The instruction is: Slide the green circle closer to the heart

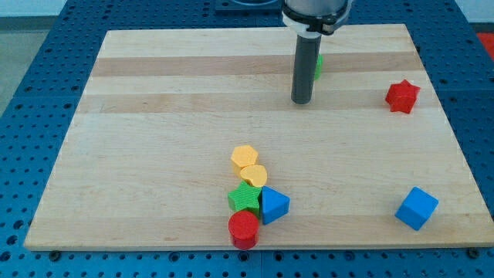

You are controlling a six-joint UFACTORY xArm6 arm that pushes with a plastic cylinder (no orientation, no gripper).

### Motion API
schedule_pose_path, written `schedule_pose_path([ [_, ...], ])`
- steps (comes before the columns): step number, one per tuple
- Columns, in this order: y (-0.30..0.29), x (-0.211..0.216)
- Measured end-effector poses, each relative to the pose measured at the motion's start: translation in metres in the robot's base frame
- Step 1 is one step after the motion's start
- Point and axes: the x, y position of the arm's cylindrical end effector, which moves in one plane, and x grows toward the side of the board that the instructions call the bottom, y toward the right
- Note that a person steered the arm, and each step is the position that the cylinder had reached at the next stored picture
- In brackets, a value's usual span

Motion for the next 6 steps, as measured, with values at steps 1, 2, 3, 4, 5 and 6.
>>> schedule_pose_path([
  [1,0.053,-0.028],
  [2,0.055,-0.037],
  [3,0.041,-0.049],
  [4,0.025,-0.08],
  [5,0.038,-0.087],
  [6,0.085,-0.076],
])
